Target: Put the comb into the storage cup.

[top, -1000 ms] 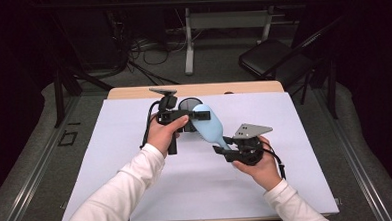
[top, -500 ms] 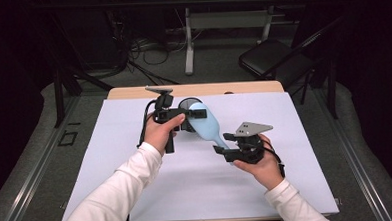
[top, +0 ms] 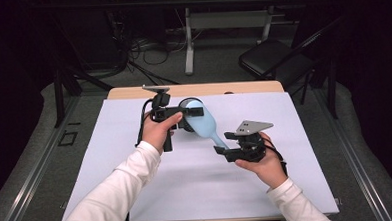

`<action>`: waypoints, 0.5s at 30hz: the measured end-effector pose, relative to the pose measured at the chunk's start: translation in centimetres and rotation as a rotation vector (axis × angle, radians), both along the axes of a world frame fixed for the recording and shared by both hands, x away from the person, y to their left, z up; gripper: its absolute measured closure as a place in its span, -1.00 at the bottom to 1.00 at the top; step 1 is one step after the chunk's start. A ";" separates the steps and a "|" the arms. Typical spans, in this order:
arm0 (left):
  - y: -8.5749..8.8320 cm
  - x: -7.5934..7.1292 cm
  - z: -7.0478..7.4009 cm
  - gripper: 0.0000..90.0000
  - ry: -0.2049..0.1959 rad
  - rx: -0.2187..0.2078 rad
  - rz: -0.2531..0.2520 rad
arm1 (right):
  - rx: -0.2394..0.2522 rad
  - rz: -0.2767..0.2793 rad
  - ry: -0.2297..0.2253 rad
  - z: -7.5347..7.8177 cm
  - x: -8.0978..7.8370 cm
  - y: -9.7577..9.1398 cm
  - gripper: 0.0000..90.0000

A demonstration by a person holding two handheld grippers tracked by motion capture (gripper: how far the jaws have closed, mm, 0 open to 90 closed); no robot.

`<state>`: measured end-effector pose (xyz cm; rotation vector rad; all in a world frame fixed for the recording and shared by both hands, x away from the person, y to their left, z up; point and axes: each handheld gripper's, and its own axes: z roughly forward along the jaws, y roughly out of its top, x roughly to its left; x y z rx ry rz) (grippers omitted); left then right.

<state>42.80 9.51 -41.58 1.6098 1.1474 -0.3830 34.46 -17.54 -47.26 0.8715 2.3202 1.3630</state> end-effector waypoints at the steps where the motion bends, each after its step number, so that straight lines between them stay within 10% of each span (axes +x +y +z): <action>1: 0.0 0.0 0.0 0.10 0.001 -0.005 0.009 | -0.002 -0.001 0.002 0.0 0.0 0.0 -0.21; 15: 1.0 0.4 1.2 0.10 -0.054 0.000 0.065 | 0.085 -0.035 0.025 0.4 0.4 -1.0 -0.57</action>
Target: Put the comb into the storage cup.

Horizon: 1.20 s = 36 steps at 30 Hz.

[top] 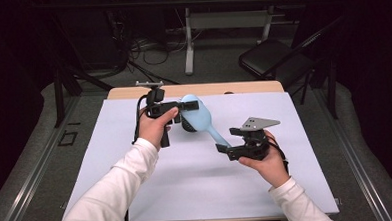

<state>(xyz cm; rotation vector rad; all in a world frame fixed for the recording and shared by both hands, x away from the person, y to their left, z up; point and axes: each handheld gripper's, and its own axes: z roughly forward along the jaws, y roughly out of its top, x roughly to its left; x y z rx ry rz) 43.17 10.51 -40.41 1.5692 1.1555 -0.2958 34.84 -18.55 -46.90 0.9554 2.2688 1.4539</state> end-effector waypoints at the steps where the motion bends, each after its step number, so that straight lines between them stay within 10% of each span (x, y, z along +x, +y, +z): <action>1: 0.0 0.0 0.1 0.10 -0.001 0.002 0.003 | -0.001 -0.002 0.006 0.0 0.0 0.0 -0.59; 12: 0.4 0.2 1.2 0.10 -0.026 0.013 0.029 | -0.004 -0.029 0.036 -0.1 0.3 0.0 -1.00; 36: 0.7 0.4 3.2 0.10 -0.070 0.048 0.068 | -0.014 -0.087 0.031 -0.2 0.4 -0.3 -1.00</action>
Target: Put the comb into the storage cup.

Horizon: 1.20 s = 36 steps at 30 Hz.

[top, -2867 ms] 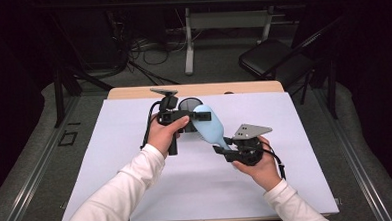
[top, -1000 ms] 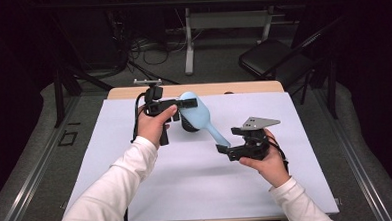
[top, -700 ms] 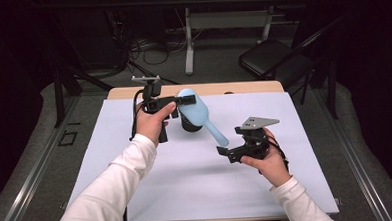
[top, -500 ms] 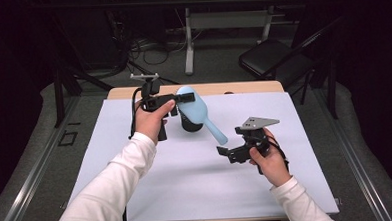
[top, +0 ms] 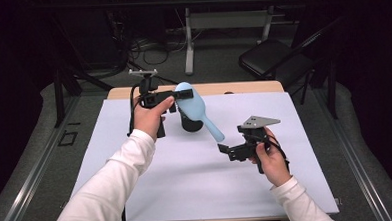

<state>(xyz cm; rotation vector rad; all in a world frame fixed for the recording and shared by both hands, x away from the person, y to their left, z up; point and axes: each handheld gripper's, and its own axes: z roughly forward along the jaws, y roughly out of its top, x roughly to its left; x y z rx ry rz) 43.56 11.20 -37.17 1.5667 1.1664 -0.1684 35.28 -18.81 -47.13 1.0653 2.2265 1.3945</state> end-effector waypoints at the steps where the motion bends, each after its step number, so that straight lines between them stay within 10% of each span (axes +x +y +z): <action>1: 0.0 0.0 0.1 0.10 -0.001 0.002 0.000 | 0.000 -0.002 -0.001 0.0 0.0 0.0 -1.00; 36: 0.3 1.2 3.0 0.10 -0.112 0.101 0.087 | -0.016 0.009 0.018 -0.3 0.1 -0.2 -1.00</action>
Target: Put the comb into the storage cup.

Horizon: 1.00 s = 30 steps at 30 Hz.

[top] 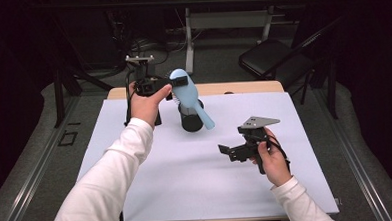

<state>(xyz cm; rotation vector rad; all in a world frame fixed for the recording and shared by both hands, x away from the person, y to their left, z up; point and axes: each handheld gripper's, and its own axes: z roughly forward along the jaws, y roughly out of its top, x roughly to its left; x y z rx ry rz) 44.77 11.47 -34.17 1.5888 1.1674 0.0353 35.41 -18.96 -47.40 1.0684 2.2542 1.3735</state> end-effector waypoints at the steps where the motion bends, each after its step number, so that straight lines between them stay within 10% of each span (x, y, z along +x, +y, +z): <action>1: 0.0 0.0 0.1 0.10 -0.005 0.003 0.005 | 0.001 0.000 0.000 0.0 0.0 0.0 -1.00; 30: 1.1 1.7 0.0 0.10 -0.088 0.062 0.102 | 0.000 0.006 0.004 -0.2 0.1 0.0 -1.00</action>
